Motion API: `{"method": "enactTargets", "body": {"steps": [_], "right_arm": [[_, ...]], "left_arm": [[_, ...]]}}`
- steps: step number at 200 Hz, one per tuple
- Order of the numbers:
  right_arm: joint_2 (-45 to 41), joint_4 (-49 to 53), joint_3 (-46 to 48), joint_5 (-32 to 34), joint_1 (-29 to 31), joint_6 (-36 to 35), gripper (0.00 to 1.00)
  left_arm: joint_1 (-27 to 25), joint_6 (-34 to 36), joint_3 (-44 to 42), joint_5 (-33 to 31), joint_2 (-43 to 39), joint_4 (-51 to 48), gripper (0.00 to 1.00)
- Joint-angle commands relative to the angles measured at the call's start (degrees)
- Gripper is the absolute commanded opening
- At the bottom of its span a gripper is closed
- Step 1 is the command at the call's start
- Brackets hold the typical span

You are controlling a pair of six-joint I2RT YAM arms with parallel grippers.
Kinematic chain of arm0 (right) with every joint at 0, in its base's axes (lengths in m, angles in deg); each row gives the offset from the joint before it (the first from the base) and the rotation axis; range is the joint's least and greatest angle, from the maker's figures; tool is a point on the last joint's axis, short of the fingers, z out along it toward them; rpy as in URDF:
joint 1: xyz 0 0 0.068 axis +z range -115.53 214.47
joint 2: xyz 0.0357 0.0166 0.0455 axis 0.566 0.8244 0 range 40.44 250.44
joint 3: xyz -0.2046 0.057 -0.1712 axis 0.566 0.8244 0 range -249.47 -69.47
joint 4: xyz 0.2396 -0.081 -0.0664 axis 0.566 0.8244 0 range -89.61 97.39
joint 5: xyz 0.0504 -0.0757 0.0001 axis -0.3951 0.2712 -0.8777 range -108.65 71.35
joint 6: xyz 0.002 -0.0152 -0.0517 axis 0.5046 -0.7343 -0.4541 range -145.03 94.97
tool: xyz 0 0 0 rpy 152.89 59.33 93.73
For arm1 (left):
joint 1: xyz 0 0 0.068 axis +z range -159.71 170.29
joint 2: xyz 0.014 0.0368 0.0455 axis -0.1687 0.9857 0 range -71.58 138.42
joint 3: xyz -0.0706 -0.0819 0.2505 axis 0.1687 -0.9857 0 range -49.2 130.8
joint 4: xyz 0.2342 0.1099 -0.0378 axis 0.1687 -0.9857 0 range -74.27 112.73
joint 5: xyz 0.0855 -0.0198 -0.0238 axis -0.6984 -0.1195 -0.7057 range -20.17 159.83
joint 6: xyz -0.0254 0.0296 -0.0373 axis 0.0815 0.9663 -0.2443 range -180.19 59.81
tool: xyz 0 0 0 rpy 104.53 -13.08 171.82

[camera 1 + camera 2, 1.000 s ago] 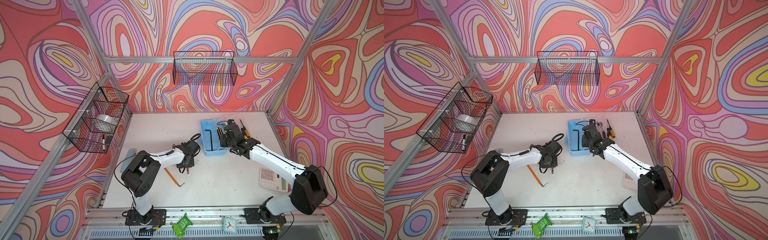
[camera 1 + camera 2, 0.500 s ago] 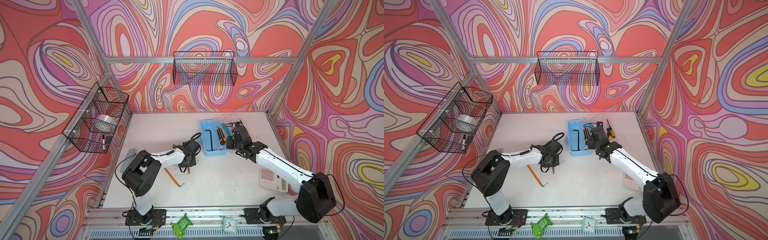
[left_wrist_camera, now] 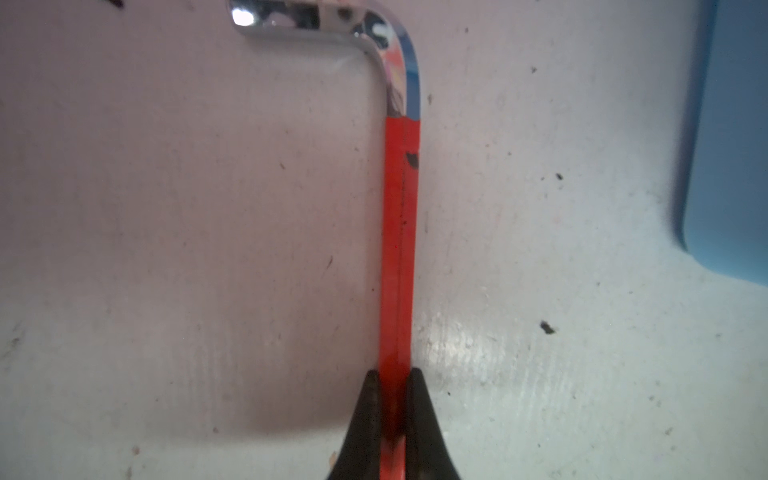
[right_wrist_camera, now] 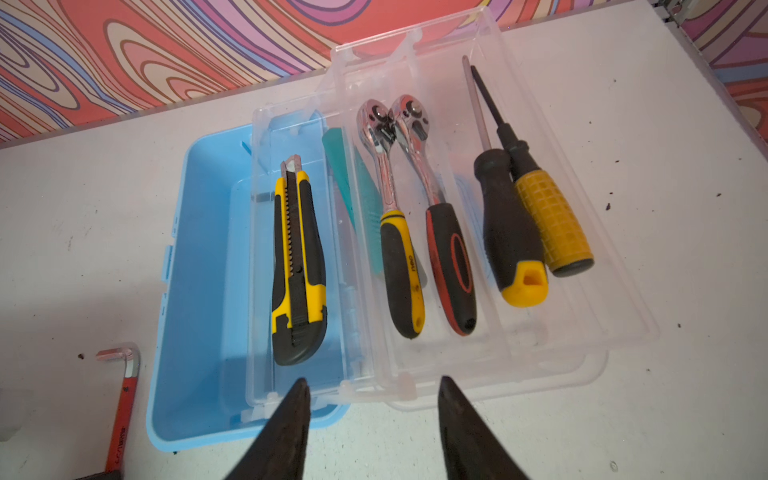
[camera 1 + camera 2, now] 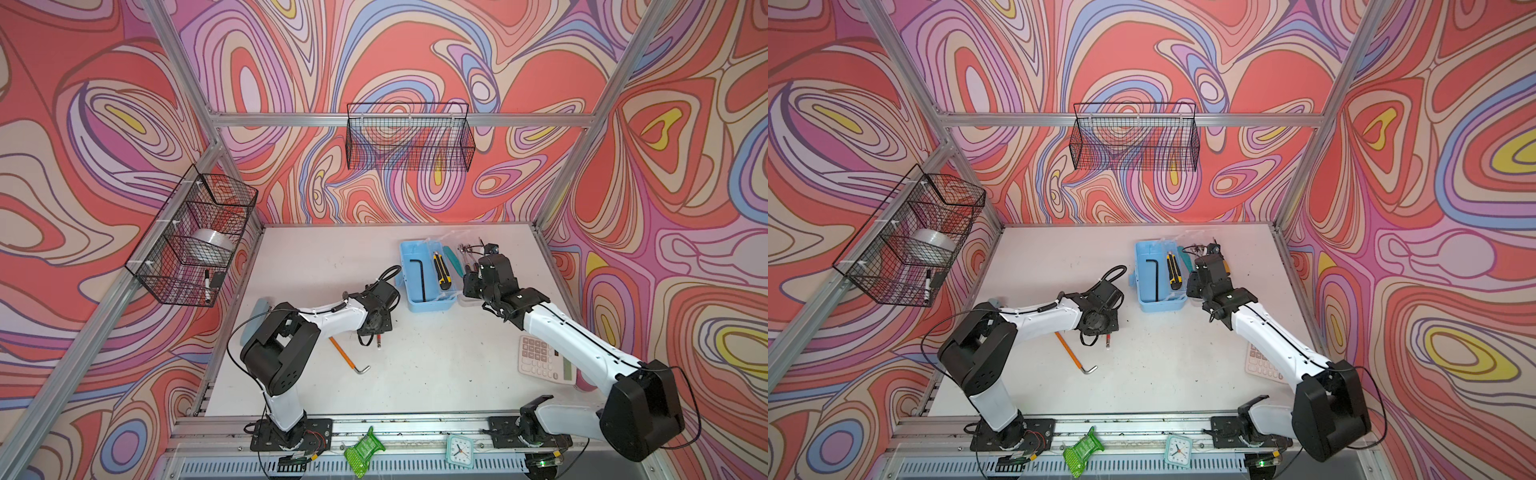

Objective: Pack the tool kit
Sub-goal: 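Lift and carry the red hex key with the left gripper toward the toolbox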

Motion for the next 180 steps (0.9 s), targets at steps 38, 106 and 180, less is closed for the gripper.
{"method": "enactTargets", "body": {"steps": [38,106,180], "right_arm": [[-2.76,-2.08,2.52,-1.35,-1.44,0.46,0.51],[-4.41,-3.87,4.75,-3.27,-2.14,1.63,0.54],[-4.85,-4.65,5.16,-6.75,-2.14,1.25,0.58]], "left_arm": [[-0.06,-1.94,-0.67,-0.96,-5.90,-2.67,0.00],[-0.06,1.20,5.71,-1.85,-11.52,-2.24,0.00],[-0.22,7.02,23.46,6.49,-0.21,-0.16,0.00]]}}
